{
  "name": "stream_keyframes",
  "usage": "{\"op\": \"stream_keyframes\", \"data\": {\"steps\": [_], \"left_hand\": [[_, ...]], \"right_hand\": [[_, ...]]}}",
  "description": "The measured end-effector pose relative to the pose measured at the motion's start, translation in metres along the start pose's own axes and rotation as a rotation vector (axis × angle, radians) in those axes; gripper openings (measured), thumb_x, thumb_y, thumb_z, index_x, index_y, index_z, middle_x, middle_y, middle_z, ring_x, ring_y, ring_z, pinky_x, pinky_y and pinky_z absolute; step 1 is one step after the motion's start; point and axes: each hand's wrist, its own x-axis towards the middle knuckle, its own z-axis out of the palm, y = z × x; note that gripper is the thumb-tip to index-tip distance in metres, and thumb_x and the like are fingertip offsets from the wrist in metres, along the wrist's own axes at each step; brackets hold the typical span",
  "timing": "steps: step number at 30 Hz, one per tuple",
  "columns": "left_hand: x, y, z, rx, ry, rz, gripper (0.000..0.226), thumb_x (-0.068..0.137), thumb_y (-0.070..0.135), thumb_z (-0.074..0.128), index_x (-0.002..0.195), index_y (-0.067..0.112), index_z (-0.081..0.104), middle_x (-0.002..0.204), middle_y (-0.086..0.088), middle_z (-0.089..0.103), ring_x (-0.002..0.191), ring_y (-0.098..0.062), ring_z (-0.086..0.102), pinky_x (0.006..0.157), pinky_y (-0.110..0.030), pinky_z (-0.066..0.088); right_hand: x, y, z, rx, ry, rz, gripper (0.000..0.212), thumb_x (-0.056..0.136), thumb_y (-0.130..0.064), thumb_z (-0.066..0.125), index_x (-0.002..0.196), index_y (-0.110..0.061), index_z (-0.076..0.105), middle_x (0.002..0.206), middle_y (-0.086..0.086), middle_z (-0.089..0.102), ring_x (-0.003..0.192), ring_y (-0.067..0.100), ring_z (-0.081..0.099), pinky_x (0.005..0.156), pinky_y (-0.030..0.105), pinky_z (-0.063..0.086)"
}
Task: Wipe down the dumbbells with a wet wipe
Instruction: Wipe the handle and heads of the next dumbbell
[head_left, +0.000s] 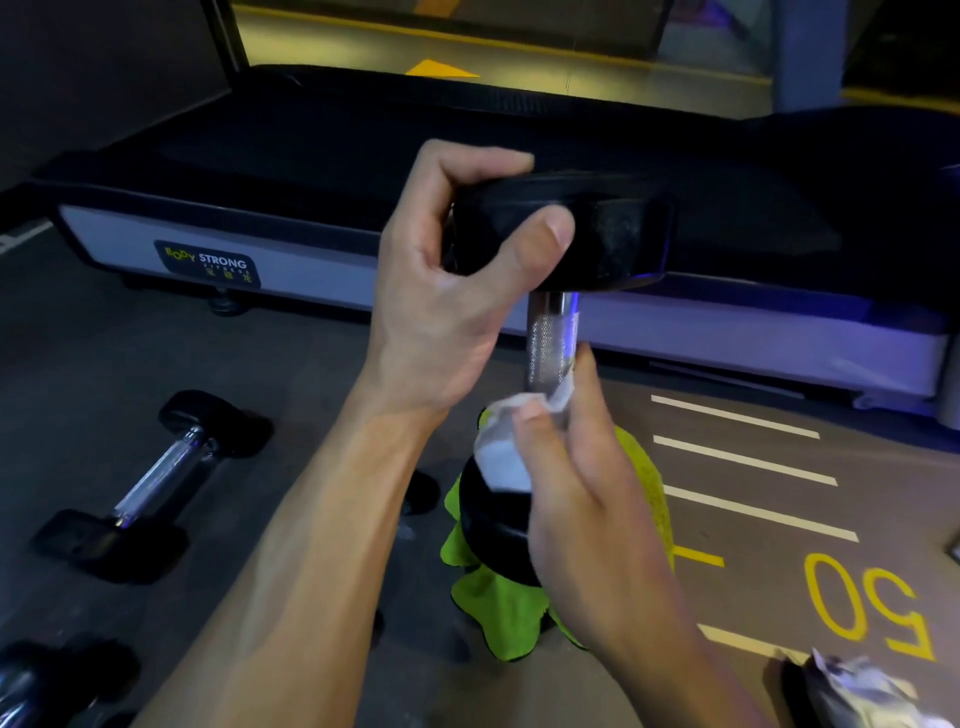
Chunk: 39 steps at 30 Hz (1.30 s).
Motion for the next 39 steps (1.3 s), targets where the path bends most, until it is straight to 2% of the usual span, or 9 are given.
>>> {"op": "stream_keyframes", "data": {"steps": [2,6,12,14,17,23,28,33,39], "left_hand": [[0.000,0.001,0.002,0.002,-0.010,-0.001,0.030,0.089,0.026,0.073,0.113,0.016,0.057,0.109,-0.002,0.064,0.098,-0.008,0.063,0.087,-0.027,0.052],[0.000,0.002,0.006,0.010,-0.032,0.000,0.034,0.090,0.022,0.072,0.116,0.010,0.055,0.108,0.001,0.063,0.096,-0.005,0.065,0.084,-0.026,0.054],[0.000,0.000,0.004,0.005,-0.024,0.002,0.031,0.089,0.025,0.072,0.114,0.014,0.056,0.113,-0.008,0.063,0.102,-0.014,0.063,0.091,-0.033,0.054],[0.000,0.000,0.003,-0.001,-0.018,-0.005,0.032,0.088,0.026,0.072,0.113,0.014,0.056,0.113,-0.007,0.063,0.102,-0.012,0.063,0.091,-0.031,0.053],[0.000,0.000,0.004,-0.008,0.012,-0.014,0.030,0.087,0.028,0.072,0.111,0.018,0.058,0.114,-0.008,0.063,0.102,-0.011,0.062,0.091,-0.030,0.051],[-0.006,0.003,0.002,0.004,-0.023,-0.006,0.033,0.086,0.026,0.073,0.113,0.017,0.057,0.116,-0.005,0.064,0.104,-0.009,0.063,0.094,-0.028,0.050],[-0.010,0.009,0.001,-0.001,-0.033,-0.007,0.034,0.087,0.024,0.073,0.114,0.012,0.056,0.112,-0.004,0.064,0.101,-0.008,0.063,0.090,-0.026,0.050],[-0.013,0.013,-0.003,0.004,-0.035,0.002,0.035,0.084,0.026,0.074,0.113,0.016,0.057,0.114,-0.005,0.065,0.103,-0.012,0.064,0.091,-0.028,0.051],[-0.021,0.007,-0.001,0.015,-0.033,-0.046,0.057,0.084,0.031,0.076,0.131,0.017,0.049,0.142,-0.014,0.055,0.127,-0.015,0.058,0.107,-0.033,0.049]], "right_hand": [[0.005,-0.011,-0.005,0.055,0.061,-0.060,0.048,0.107,-0.038,0.037,0.154,-0.032,0.042,0.136,-0.022,0.062,0.126,-0.011,0.053,0.108,0.019,0.042],[0.036,-0.020,-0.002,0.061,0.194,-0.136,0.023,0.111,-0.025,0.041,0.119,-0.023,0.062,0.103,-0.011,0.073,0.098,-0.002,0.066,0.084,0.016,0.049],[0.046,0.004,-0.025,-0.321,0.003,-0.223,0.013,0.107,-0.038,0.046,0.101,-0.029,0.053,0.081,-0.023,0.066,0.079,-0.006,0.061,0.065,0.011,0.042],[0.043,0.017,-0.038,-0.378,-0.137,-0.212,0.010,0.105,-0.037,0.051,0.097,-0.032,0.053,0.086,-0.029,0.067,0.082,-0.009,0.061,0.071,0.013,0.047],[0.032,0.040,-0.049,-0.401,-0.283,-0.112,0.028,0.090,-0.032,0.061,0.116,-0.021,0.058,0.105,-0.006,0.073,0.099,0.011,0.069,0.089,0.046,0.056],[0.040,0.038,-0.067,-0.043,-0.526,-0.004,0.058,0.077,-0.030,0.084,0.130,-0.021,0.062,0.124,-0.006,0.074,0.118,0.012,0.068,0.097,0.024,0.052],[0.033,0.038,-0.038,-0.298,-0.191,-0.124,0.027,0.078,-0.030,0.088,0.098,-0.024,0.071,0.093,-0.021,0.077,0.086,-0.004,0.072,0.072,0.014,0.052],[0.039,0.040,-0.063,-0.176,-0.458,-0.097,0.038,0.087,-0.019,0.081,0.122,-0.023,0.069,0.117,-0.007,0.076,0.111,0.015,0.072,0.098,0.043,0.056],[0.040,0.043,-0.076,-0.118,-0.483,-0.088,0.032,0.100,-0.018,0.058,0.128,-0.024,0.071,0.122,-0.004,0.075,0.113,0.015,0.070,0.097,0.040,0.053]]}}
